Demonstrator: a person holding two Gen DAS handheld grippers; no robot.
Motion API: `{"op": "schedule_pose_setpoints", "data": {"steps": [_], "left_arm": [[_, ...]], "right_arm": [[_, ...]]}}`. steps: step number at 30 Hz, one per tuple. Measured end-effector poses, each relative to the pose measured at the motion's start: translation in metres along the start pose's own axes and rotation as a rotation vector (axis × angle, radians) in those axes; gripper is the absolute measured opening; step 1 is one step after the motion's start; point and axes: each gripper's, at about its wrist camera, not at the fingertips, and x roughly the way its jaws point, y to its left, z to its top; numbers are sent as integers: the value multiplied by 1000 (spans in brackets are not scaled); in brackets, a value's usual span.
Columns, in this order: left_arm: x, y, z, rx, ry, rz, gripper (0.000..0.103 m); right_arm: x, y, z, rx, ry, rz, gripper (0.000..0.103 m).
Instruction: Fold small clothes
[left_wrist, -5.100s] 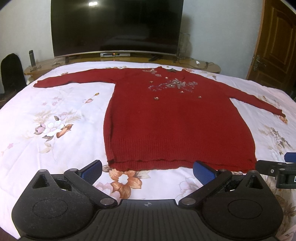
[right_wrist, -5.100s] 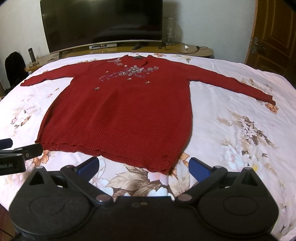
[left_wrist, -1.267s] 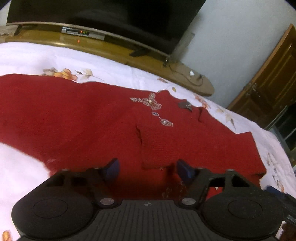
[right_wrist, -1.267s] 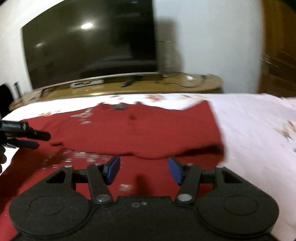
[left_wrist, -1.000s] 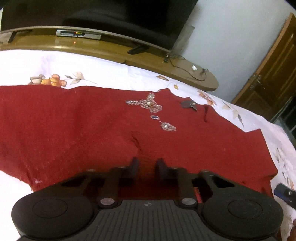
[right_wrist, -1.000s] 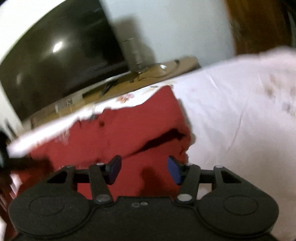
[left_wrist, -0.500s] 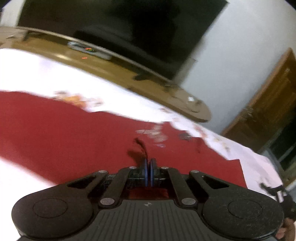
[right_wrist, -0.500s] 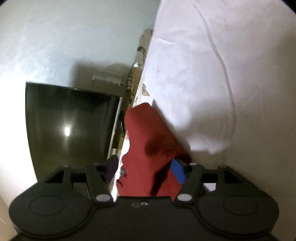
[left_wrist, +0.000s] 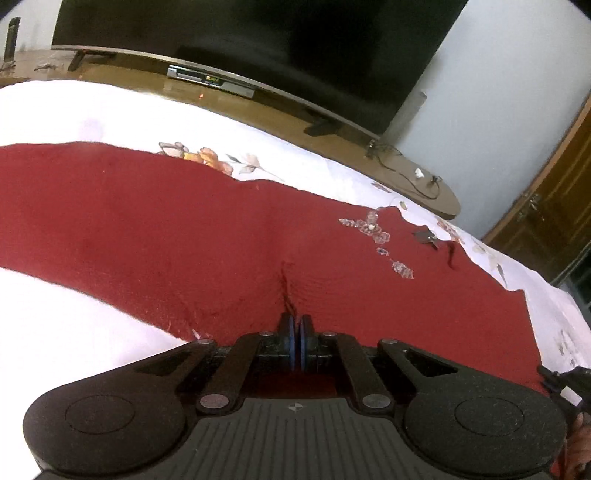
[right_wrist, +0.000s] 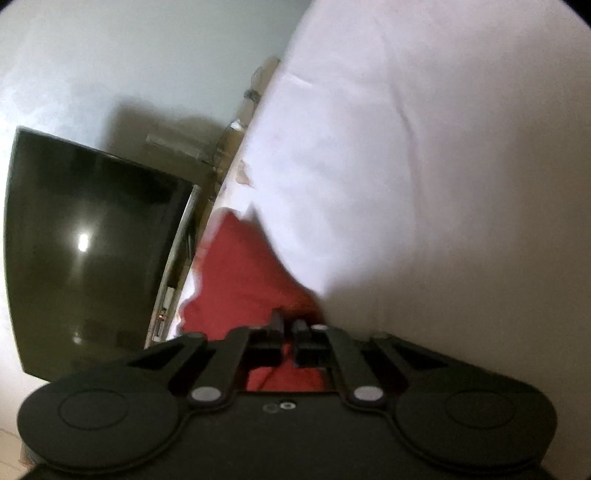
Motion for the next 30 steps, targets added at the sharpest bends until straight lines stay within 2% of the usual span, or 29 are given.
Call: {"op": "schedule_pose_setpoints", "data": {"steps": [1, 4, 5, 6, 8, 10, 13, 15, 16, 17, 18, 19, 20, 21, 22, 24, 25, 27, 29, 30], "left_arm": [[-1, 0, 0, 3, 0, 0, 3], [-5, 1, 1, 18, -6, -11, 4], [-12, 1, 2, 25, -22, 2, 11], [-21, 0, 4, 38, -54, 18, 44], [-32, -3, 9, 79, -137, 38, 85], [-35, -9, 18, 111, -152, 26, 85], [-15, -21, 31, 164, -105, 45, 80], [6, -27, 33, 192, -29, 103, 54], [16, -28, 31, 203, 6, 129, 53], [18, -31, 28, 234, -7, 144, 53], [18, -34, 27, 260, -11, 155, 44], [18, -38, 25, 279, -15, 157, 30], [15, -39, 25, 275, -26, 144, 6], [12, -39, 25, 264, -40, 145, 6], [8, -40, 25, 266, -58, 147, 6], [10, -38, 20, 281, -54, 186, 4], [12, -34, 17, 273, -64, 181, 4], [18, -36, 20, 275, -62, 193, 4], [21, -36, 22, 265, -58, 193, 4], [19, -33, 22, 252, -61, 181, 9]], "right_arm": [[-1, 0, 2, 0, 15, 8, 3], [-13, 15, 7, -103, 64, 18, 24], [-20, 22, 8, -153, 60, 21, 37], [-29, 28, 7, -204, 44, 27, 55], [-40, 43, 11, -314, -1, 24, 63], [-32, 56, 23, -376, -15, 28, 63], [-1, 69, 42, -419, -4, 22, 60], [27, 80, 50, -466, -1, -15, 58], [41, 84, 54, -482, 12, -28, 58], [48, 85, 55, -499, 25, -42, 58], [59, 88, 57, -519, 39, -59, 57], [62, 83, 56, -537, 56, -74, 56], [69, 81, 51, -559, 74, -87, 35], [69, 79, 45, -605, 108, -110, 9], [72, 83, 42, -649, 123, -137, 8], [58, 90, 37, -686, 70, -119, 7], [53, 90, 37, -688, 41, -128, 7], [66, 75, 40, -666, 56, -177, 5], [69, 75, 39, -681, 41, -175, 6], [69, 78, 35, -704, 40, -187, 8]]}}
